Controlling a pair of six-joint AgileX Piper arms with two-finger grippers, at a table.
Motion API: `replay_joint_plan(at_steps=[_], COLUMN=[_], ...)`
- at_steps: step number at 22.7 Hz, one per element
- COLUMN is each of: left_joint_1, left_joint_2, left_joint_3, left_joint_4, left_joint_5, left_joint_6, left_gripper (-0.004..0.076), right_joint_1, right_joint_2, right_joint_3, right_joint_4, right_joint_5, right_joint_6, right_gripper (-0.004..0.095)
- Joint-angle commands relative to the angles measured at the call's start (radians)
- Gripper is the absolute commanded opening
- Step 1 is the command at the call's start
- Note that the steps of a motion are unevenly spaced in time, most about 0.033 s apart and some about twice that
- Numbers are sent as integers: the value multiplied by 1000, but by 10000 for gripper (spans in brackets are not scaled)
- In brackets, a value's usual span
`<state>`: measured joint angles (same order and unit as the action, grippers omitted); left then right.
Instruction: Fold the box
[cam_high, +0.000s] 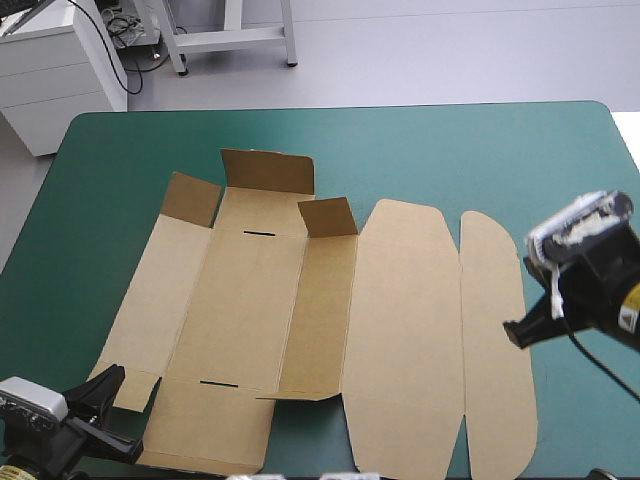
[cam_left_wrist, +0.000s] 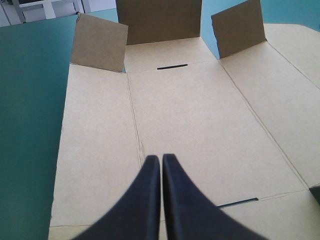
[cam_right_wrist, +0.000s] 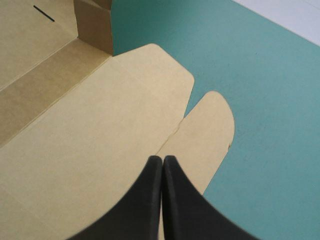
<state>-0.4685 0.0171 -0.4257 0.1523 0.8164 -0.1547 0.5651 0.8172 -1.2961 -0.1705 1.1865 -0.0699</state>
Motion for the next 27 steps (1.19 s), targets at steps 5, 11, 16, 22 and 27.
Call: replay_joint_plan(at_steps=[5, 11, 16, 22, 27], left_joint_1=[-3, -3, -3, -3, -3], left_joint_2=[17, 17, 17, 17, 137], left_joint_3=[-19, -19, -19, -38, -193], left_joint_4=[6, -45, -54, -39, 94], left_joint_5=[-75, -75, -76, -138, -76], left_joint_6=[-2, 67, 73, 81, 30], left_gripper=[0, 275, 629, 545, 508], right_joint_1=[-6, -6, -6, -6, -6], right_joint_2=[-320, -496, -547, -635, -676], right_joint_3=[431, 671, 736, 867, 884], right_joint_4=[-9, -9, 19, 51, 68], right_joint_5=[-347, -428, -442, -547, -570], right_joint_6=[152, 207, 205, 222, 224], right_gripper=[-15, -15, -14, -14, -15])
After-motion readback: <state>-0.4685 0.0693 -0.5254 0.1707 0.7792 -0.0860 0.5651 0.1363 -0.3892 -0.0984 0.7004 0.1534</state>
